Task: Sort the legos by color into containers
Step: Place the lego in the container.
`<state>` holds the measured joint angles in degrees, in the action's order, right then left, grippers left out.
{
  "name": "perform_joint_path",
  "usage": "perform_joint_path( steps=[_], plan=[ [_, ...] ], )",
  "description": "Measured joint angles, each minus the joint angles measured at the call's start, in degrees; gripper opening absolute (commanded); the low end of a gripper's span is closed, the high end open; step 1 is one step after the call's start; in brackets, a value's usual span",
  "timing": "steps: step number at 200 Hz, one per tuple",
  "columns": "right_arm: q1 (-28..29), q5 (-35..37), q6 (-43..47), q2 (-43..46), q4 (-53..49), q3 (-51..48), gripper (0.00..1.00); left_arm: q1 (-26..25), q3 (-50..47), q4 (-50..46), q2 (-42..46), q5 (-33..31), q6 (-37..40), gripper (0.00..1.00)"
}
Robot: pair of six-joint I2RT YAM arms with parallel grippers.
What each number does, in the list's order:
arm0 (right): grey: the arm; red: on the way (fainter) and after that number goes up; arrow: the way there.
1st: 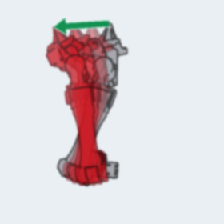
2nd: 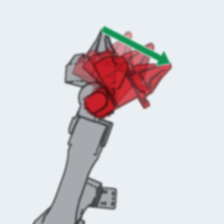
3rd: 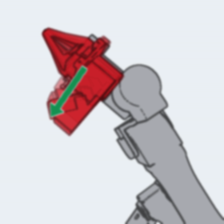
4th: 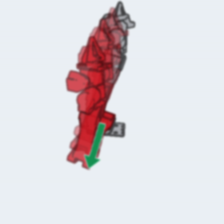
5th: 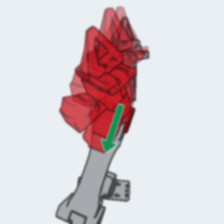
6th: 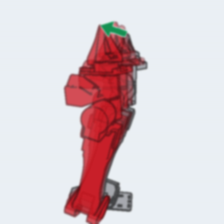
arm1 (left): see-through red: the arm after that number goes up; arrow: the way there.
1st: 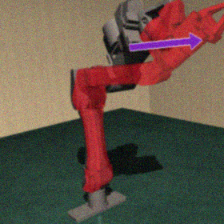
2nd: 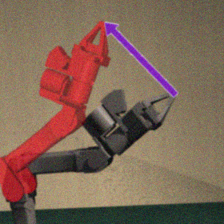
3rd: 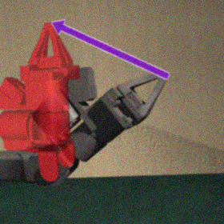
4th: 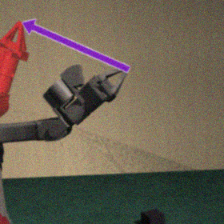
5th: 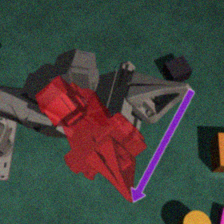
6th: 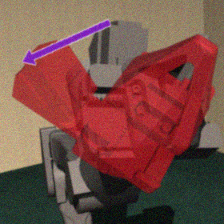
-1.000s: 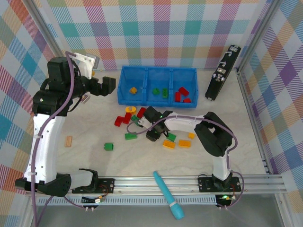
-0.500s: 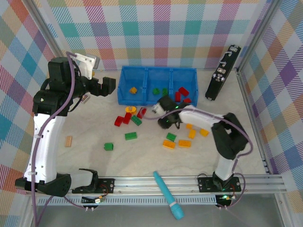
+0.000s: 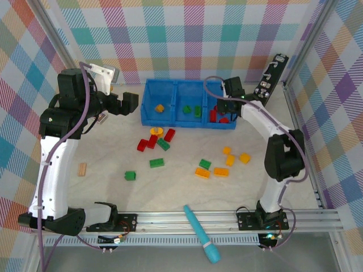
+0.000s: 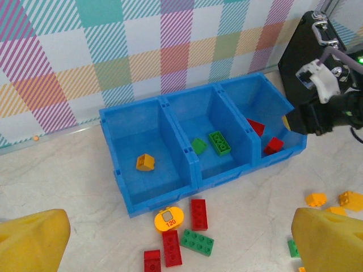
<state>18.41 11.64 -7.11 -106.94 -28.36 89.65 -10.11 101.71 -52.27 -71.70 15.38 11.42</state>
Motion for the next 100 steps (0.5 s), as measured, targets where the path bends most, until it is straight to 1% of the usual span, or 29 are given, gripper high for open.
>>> perform_joint_path(
  steps=[37,56,78,100],
  plan=[
    [0.39,0.37,-2.58,-11.04,-0.50,9.66,0.27,0.00,0.00,-0.04,0.00,-0.39,0.07,1.00],
    [0.39,0.81,-2.75,-15.13,-1.38,12.98,0.28,0.00,0.00,-0.02,0.00,-1.09,0.26,1.00],
    [0.39,1.46,-2.51,-17.90,-1.79,14.91,0.33,0.00,0.00,-0.02,0.00,-1.64,0.44,1.00],
    [0.39,1.55,-2.10,-18.38,-2.58,15.06,0.40,0.00,0.00,0.00,-0.02,-2.38,0.44,1.00]
  ],
)
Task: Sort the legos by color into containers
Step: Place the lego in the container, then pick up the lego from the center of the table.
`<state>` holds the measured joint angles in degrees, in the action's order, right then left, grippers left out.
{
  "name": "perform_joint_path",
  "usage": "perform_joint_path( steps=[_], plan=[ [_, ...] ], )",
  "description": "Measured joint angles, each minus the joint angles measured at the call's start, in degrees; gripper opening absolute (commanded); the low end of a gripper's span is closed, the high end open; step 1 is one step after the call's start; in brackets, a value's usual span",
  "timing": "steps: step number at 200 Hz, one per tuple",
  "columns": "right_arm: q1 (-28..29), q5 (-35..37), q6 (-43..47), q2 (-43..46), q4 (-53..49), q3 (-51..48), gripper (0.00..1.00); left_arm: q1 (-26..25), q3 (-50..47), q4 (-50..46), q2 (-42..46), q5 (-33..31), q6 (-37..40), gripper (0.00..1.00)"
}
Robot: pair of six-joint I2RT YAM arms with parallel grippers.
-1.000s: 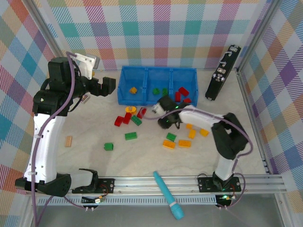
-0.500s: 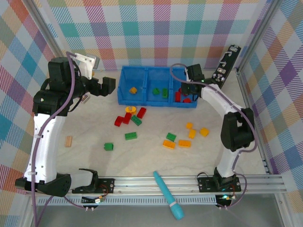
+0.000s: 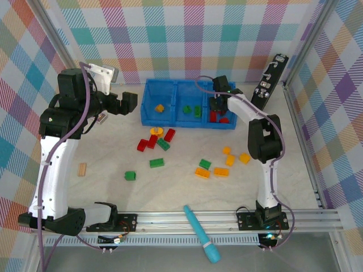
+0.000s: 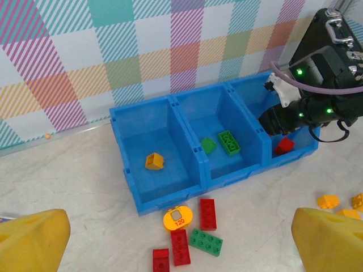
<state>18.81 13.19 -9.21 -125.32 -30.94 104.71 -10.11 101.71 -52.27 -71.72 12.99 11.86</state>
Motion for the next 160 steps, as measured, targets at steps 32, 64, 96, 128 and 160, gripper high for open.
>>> perform_joint_path(
  steps=[32,64,96,128,160],
  plan=[
    [0.02,0.00,1.27,0.11,0.04,-0.02,0.58,0.00,0.00,0.00,0.00,-0.57,0.00,1.00],
    [0.26,-0.33,1.79,2.71,0.00,-1.11,0.61,0.00,0.00,0.31,0.02,-0.76,-0.02,1.00],
    [2.19,-0.35,2.49,9.55,-0.15,-4.26,0.63,0.00,-0.13,0.44,0.61,-0.96,-0.04,1.00],
    [6.19,-0.81,5.33,18.62,0.24,-10.97,0.66,0.00,-1.60,1.62,2.78,-0.96,-0.02,1.00],
    [10.12,-1.46,5.27,24.85,-0.44,-19.19,0.67,0.00,-2.32,1.70,3.98,-0.83,-0.04,1.00]
  ],
)
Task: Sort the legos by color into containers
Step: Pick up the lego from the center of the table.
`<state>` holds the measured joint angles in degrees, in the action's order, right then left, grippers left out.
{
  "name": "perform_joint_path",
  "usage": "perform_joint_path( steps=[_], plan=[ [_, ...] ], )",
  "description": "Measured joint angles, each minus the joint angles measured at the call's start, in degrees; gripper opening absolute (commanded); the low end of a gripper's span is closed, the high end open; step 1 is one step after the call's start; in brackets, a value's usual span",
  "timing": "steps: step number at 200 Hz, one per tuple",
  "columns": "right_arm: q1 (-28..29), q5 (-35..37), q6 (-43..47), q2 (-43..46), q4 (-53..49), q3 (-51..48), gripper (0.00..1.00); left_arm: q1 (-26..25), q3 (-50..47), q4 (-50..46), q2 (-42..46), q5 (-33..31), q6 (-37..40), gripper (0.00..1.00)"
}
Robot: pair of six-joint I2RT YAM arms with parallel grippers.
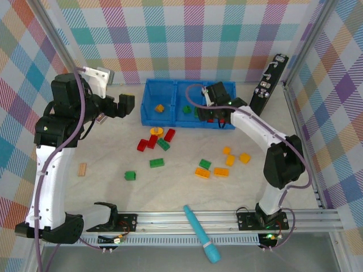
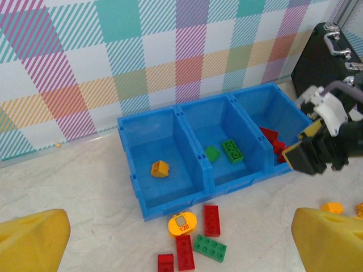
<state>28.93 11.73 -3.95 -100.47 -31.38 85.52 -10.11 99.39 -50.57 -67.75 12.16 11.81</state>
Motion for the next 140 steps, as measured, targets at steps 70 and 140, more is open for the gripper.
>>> perform_joint_path(
  steps=[70,140],
  plan=[
    [5.18,1.70,-23.80,5.70,-4.70,-19.56,0.75,0.00,-0.74,0.46,-0.13,0.00,0.02,1.00],
    [10.97,-2.34,-47.67,10.51,-2.80,-29.94,0.80,0.00,-1.68,1.44,0.11,-0.02,0.02,1.00]
  ],
)
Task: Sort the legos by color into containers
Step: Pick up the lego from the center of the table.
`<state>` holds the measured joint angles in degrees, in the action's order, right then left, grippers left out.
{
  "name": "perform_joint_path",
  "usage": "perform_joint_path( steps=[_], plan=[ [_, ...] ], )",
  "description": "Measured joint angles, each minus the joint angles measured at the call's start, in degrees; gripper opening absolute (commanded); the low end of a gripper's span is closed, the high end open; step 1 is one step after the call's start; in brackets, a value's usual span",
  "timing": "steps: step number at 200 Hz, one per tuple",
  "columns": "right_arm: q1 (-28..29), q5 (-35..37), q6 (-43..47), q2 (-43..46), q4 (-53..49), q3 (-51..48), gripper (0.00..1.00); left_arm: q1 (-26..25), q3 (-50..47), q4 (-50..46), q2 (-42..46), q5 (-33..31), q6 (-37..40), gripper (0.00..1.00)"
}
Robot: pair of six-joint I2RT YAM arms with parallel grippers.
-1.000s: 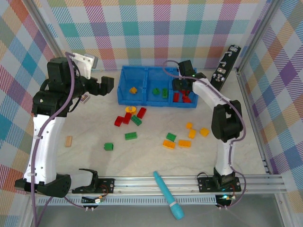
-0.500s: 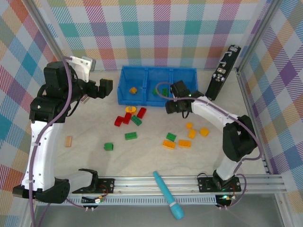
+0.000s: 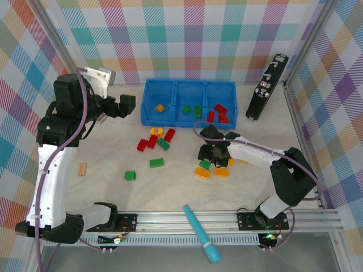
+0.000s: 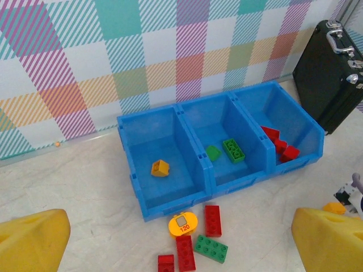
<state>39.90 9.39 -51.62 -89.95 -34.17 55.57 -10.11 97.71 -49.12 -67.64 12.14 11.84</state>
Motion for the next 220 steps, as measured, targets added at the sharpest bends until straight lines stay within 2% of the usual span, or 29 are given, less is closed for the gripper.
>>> perform_joint_path(
  steps=[36,90,119,151,180,220],
  plan=[
    [1.60,-1.07,-4.57,-1.73,1.99,-1.25,0.79,0.00,-0.09,0.04,0.76,-0.02,0.00,1.00],
    [2.91,-1.05,-4.87,-7.02,4.79,1.60,0.71,0.00,-0.79,0.22,2.16,-0.07,0.00,1.00],
    [3.26,-0.52,-4.46,-9.57,4.31,2.91,0.62,0.00,-0.79,0.22,2.14,-0.17,0.00,1.00],
    [3.39,0.42,-3.50,-9.75,3.10,3.34,0.45,0.00,-0.81,0.22,2.14,-0.22,0.02,1.00],
    [3.63,1.36,-1.07,-10.10,1.84,4.46,0.34,0.00,-0.81,0.22,2.12,-0.22,0.02,1.00],
    [3.17,4.70,7.63,-13.40,-2.47,11.34,0.31,0.00,-0.81,0.22,1.79,-0.24,0.02,1.00]
  ],
)
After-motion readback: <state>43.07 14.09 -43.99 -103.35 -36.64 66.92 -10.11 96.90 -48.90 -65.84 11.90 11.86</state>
